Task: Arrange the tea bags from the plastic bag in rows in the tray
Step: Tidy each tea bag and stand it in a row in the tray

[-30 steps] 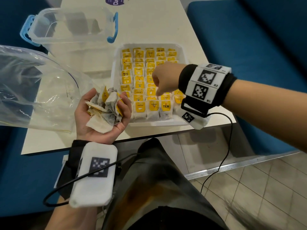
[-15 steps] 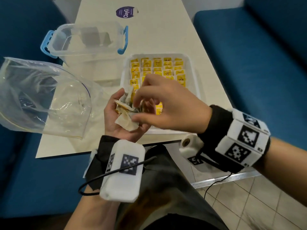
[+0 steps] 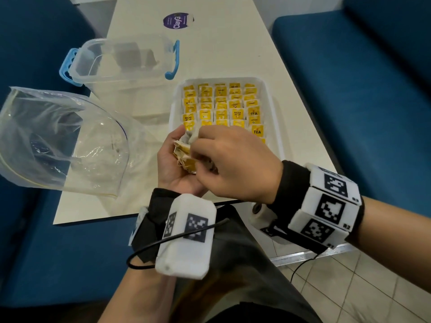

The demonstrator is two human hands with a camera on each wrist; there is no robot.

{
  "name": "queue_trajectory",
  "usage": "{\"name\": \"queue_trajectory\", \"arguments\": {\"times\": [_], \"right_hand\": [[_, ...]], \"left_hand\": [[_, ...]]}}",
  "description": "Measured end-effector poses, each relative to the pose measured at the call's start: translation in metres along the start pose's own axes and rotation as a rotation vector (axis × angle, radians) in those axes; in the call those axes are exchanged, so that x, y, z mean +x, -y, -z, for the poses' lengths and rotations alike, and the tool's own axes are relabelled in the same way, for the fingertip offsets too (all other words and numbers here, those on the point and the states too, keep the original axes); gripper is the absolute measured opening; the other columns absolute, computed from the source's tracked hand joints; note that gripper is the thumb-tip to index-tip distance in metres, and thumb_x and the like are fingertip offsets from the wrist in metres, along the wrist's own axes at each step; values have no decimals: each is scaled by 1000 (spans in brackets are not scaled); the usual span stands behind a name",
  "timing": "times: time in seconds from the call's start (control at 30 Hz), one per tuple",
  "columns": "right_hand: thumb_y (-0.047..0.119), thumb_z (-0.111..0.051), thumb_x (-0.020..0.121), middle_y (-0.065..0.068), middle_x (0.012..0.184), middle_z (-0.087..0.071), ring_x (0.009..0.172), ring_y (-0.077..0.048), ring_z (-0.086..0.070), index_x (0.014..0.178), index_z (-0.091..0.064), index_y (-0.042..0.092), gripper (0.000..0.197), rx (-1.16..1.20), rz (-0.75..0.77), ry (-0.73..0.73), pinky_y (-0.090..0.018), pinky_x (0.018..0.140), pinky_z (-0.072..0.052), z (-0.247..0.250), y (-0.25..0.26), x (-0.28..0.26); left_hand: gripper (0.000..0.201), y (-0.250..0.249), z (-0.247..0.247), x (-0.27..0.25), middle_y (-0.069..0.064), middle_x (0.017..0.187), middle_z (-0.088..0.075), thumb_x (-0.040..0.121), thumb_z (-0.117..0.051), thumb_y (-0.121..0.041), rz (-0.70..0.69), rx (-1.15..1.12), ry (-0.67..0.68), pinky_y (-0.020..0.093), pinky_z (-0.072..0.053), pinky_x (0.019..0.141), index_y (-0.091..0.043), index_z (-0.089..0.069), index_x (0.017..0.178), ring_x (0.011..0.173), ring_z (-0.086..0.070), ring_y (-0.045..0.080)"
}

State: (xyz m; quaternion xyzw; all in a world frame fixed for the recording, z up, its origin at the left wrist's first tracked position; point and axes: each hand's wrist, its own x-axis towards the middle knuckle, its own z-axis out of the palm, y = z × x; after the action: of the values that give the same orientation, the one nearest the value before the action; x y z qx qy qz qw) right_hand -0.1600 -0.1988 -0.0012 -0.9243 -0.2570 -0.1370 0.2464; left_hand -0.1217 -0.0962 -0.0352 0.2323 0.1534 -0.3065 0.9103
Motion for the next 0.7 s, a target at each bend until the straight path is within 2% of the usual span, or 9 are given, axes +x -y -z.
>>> {"name": "queue_trajectory", "arguments": {"times": [0.07, 0.13, 0.2, 0.27, 0.33, 0.43, 0.53, 0.6, 0.7], "right_hand": [[21, -42, 77, -9, 71, -63, 63, -28, -59, 75, -68, 4, 30, 60, -65, 21, -35, 50, -47, 1, -3, 1], [23, -43, 79, -9, 79, -66, 73, -29, -61, 86, -70, 7, 32, 123, -140, 53, -43, 60, -50, 3, -6, 1], [24, -46, 79, -6, 82, -69, 76, -28, -63, 91, -71, 12, 30, 178, -186, -5, -45, 63, -51, 5, -8, 0], [22, -50, 78, -4, 82, -71, 76, -29, -64, 91, -72, 14, 27, 200, -189, -77, -46, 62, -52, 4, -9, -2], [19, -54, 76, -3, 76, -70, 71, -29, -64, 85, -71, 13, 20, 169, -147, -116, -46, 56, -52, 4, -10, -3], [14, -56, 75, 0, 69, -63, 66, -23, -56, 79, -66, 11, 11, 108, -90, -129, -44, 49, -49, 4, -9, -5], [14, -51, 77, 0, 72, -59, 67, -21, -50, 81, -59, 11, 10, 137, -121, -87, -45, 51, -48, 6, -7, -8], [16, -49, 79, -3, 73, -59, 68, -24, -52, 84, -57, 11, 11, 141, -138, -70, -46, 52, -47, 7, -6, -9], [21, -42, 82, -4, 72, -58, 69, -23, -51, 85, -57, 10, 18, 116, -112, -107, -43, 49, -47, 6, -4, -10]], "left_hand": [[27, 0, 0, 1, 5, 80, -61, 77, -53, -34, 13, -4, -21, 32, -55, 73, -9, -59, 86, 77, -62, 18], [28, 0, -2, 0, 6, 76, -64, 80, -52, -35, 32, -27, -45, 35, -53, 76, -8, -60, 85, 75, -64, 20], [33, -1, -3, 0, 8, 71, -66, 85, -51, -37, 33, -48, -85, 33, -53, 76, -7, -62, 82, 68, -67, 22], [37, -2, -4, 0, 9, 69, -65, 87, -50, -39, 28, -61, -119, 29, -50, 81, -5, -62, 80, 69, -65, 21], [35, -2, -4, 0, 9, 70, -64, 87, -51, -40, 25, -84, -130, 31, -47, 86, -6, -60, 83, 75, -62, 21], [35, -2, -3, 2, 9, 69, -65, 88, -50, -39, 12, -88, -117, 29, -51, 80, -6, -60, 84, 70, -65, 21], [43, -2, -5, 2, 11, 64, -65, 89, -51, -38, 6, -83, -128, 39, -54, 72, -2, -65, 70, 58, -67, 24], [46, -3, -6, 2, 10, 65, -65, 88, -52, -38, 10, -67, -136, 41, -52, 74, -1, -66, 65, 59, -67, 24], [38, -4, -5, 4, 8, 66, -64, 86, -52, -38, 16, -63, -152, 33, -52, 76, -4, -64, 72, 61, -66, 22]]}}
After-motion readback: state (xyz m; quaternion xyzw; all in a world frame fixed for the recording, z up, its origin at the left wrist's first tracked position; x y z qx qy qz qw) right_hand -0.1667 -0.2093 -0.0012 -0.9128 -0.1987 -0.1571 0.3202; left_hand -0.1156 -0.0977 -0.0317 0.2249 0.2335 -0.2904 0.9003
